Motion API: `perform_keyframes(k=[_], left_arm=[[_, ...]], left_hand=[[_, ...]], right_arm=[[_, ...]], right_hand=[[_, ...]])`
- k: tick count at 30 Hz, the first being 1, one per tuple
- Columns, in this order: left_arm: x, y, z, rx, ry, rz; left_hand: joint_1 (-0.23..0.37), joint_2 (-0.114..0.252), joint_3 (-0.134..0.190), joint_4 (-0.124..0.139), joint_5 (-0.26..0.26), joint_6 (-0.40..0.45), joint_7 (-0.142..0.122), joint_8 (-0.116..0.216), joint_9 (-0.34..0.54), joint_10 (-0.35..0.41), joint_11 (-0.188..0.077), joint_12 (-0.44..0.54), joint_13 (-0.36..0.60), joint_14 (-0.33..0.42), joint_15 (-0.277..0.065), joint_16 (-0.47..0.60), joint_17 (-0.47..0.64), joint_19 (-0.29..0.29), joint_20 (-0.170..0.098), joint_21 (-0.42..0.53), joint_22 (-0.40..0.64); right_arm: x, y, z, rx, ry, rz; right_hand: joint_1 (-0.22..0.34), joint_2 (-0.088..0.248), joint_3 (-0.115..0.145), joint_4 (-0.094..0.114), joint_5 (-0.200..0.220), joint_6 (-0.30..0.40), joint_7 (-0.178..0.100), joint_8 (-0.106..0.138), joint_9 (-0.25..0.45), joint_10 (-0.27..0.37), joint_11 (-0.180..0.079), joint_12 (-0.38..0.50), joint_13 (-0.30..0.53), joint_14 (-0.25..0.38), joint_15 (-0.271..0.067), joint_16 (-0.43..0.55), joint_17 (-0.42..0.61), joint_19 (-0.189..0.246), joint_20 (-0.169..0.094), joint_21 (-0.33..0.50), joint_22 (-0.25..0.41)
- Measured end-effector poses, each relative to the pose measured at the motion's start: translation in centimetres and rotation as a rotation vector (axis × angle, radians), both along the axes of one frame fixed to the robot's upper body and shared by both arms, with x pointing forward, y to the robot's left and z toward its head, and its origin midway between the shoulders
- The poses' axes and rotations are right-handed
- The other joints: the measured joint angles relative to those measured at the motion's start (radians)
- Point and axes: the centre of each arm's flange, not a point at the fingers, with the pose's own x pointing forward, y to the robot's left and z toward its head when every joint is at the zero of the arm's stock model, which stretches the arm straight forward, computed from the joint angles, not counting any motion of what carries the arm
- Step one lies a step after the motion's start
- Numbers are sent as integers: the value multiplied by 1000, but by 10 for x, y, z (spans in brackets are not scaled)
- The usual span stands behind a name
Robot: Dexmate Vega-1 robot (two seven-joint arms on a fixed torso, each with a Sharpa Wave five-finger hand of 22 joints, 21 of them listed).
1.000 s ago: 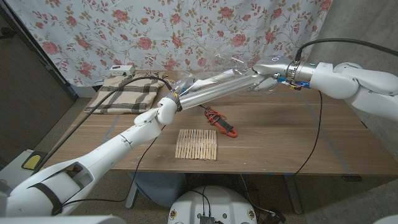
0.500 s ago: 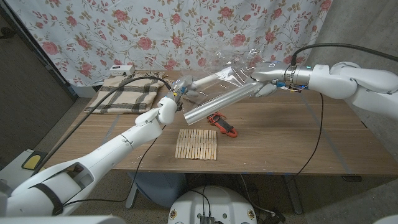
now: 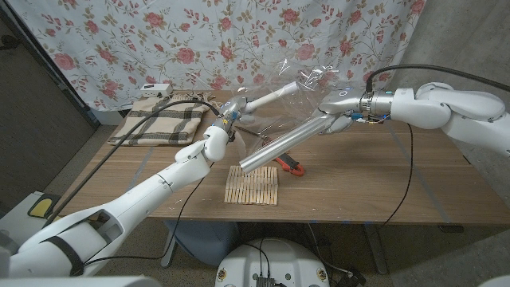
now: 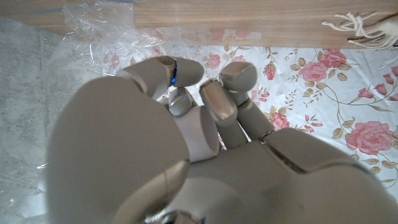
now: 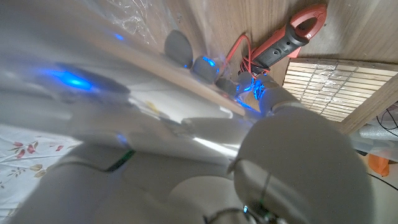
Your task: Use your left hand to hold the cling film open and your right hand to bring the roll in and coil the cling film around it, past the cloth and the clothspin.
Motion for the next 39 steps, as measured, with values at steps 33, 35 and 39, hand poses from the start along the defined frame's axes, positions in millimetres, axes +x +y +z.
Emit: perform_keyframes(k=[33,35,39], left_arm=[[-2,5,5,-74,-58,-18],[-2,5,4,-77,-57,-19],[-2,5,3,-76,-56,-21]], left_hand=[[2,2,-9,0,0,-5,-5,2,0,-2,1,0,0,2,2,-4,0,0,0,-4,7],[2,2,-9,0,0,-5,-5,2,0,-2,1,0,0,2,2,-4,0,0,0,-4,7],[2,2,-13,4,0,-5,-5,3,0,-4,0,0,0,2,2,-4,0,0,0,-4,2]], right_arm=[[15,-5,-17,-137,-23,-129],[16,-5,-17,-141,-29,-132],[17,-5,-14,-146,-46,-137]], right_hand=[[-3,2,0,-22,0,5,-6,14,-18,2,2,0,-1,0,0,0,0,-11,4,16,0],[-3,2,0,-22,0,8,-3,14,-23,2,2,0,-1,0,0,0,0,-11,4,16,0],[-6,0,4,-26,0,11,0,14,-23,2,2,0,-1,0,0,0,0,-11,4,16,0]])
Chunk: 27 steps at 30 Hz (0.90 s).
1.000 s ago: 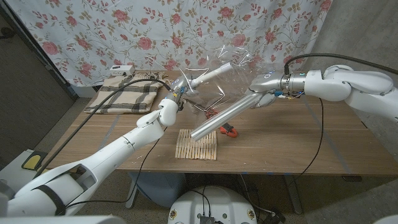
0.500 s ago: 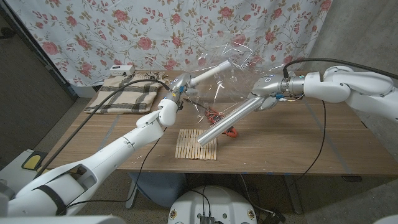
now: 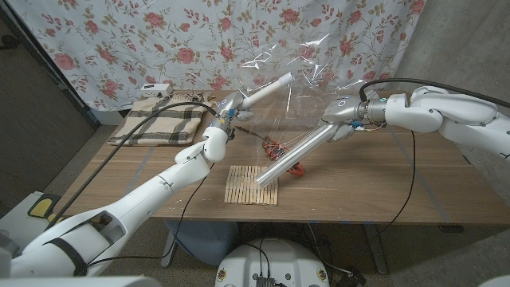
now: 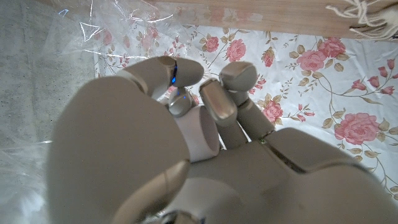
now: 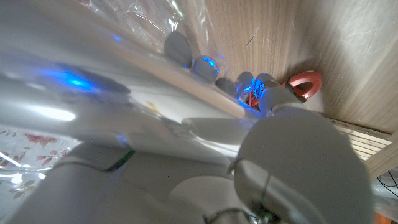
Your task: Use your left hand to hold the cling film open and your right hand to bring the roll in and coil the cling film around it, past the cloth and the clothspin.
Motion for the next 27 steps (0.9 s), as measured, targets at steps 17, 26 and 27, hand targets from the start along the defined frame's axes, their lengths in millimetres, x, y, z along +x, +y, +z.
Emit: perform_keyframes(k=[17,26,27], left_arm=[[0,-10,-5,184,37,74],[1,-20,-1,176,55,76],[1,-21,-1,169,56,73]], left_hand=[[0,0,0,0,0,4,-4,0,0,0,0,0,0,0,0,0,0,-6,-3,-8,-10],[12,12,-19,3,-13,4,-4,0,0,0,0,0,0,6,1,-8,-5,-6,-2,-8,-10],[13,13,-19,3,-16,4,-4,0,0,0,0,0,0,8,0,-8,-5,-6,-3,-8,-10]], right_arm=[[-3,-10,19,-40,-142,-67],[-4,-13,21,-40,-177,-85],[-4,-13,20,-41,-178,-86]], right_hand=[[-1,1,-1,-15,0,11,0,6,-11,0,0,0,0,0,0,0,0,0,0,0,0],[-2,3,-4,-27,0,13,2,9,-22,0,0,0,0,0,0,0,0,0,0,1,0],[-2,3,-5,-30,0,16,5,9,-23,0,0,0,0,0,0,0,0,0,0,1,0]])
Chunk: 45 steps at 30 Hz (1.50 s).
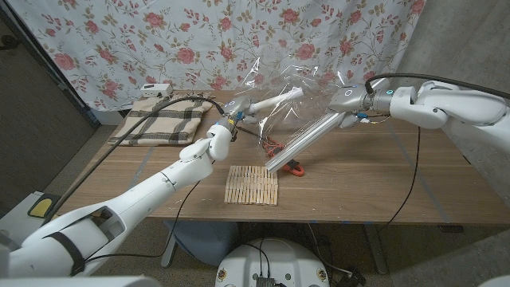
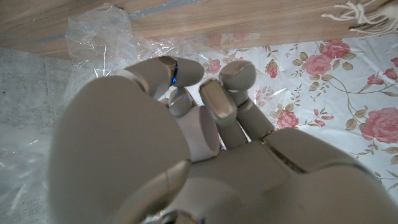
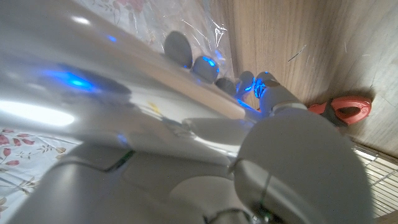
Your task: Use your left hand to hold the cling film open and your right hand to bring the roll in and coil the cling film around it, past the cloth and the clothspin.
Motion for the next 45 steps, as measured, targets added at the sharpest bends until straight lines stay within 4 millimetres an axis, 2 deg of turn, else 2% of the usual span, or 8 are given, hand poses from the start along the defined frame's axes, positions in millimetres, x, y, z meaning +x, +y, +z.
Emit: perform_keyframes(k=[15,23,29,45], left_arm=[[-1,-6,9,-74,11,-18],[0,-12,13,-81,22,-13],[0,-16,14,-96,20,-23],[-7,-19,12,-153,-44,-114]], left_hand=[[16,6,-12,4,0,-4,-4,0,0,-3,0,0,0,9,2,-8,0,4,-3,0,-3],[19,9,-21,4,-8,-9,-9,1,0,-3,0,0,0,9,2,-15,0,1,-6,5,13],[19,9,-25,8,-8,-9,-9,1,0,-3,0,0,0,9,2,-15,0,0,-7,0,9],[19,9,-25,8,-8,-12,-12,1,0,-10,4,0,0,8,2,-15,0,0,-7,0,18]], right_arm=[[2,3,-10,-60,11,15],[2,2,-12,-84,9,12],[0,4,-19,-109,11,14],[11,5,-27,-120,-13,-55]], right_hand=[[12,12,-9,-23,0,4,4,0,-23,0,0,0,0,3,3,0,0,0,0,0,0],[17,18,-12,-26,0,9,10,0,-30,3,3,0,0,4,3,0,0,-1,1,1,0],[20,20,-10,-38,0,16,16,0,-37,9,5,0,0,11,4,0,0,-1,2,1,0],[24,24,-16,-44,0,34,16,8,-42,14,7,0,0,12,5,-6,-2,-10,10,-1,-1]])
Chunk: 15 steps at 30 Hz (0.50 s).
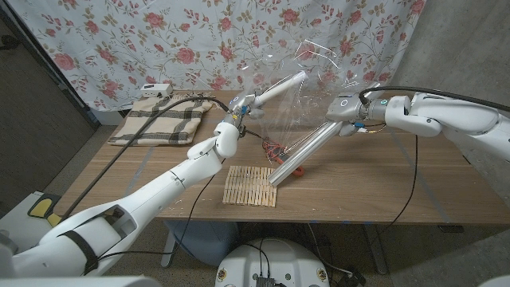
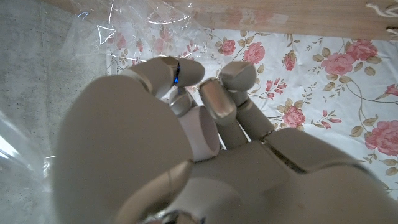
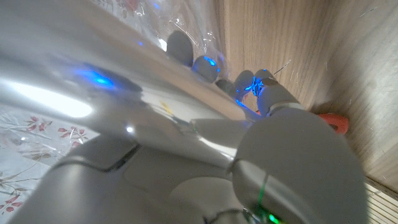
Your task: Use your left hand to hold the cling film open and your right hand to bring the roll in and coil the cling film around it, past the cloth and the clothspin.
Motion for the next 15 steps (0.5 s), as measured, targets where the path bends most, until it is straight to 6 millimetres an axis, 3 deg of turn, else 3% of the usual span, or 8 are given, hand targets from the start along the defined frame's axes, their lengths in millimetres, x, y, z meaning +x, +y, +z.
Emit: perform_keyframes(k=[15], left_arm=[[-4,7,-11,-33,-26,-47]], left_hand=[[0,0,-7,-1,0,0,0,0,0,0,0,0,0,0,0,0,0,1,0,-8,-4]], right_arm=[[22,-12,18,18,-44,-136]], right_hand=[[0,0,-3,-2,0,-2,2,4,-2,1,0,0,0,-2,2,-15,0,-2,-2,-12,0]])
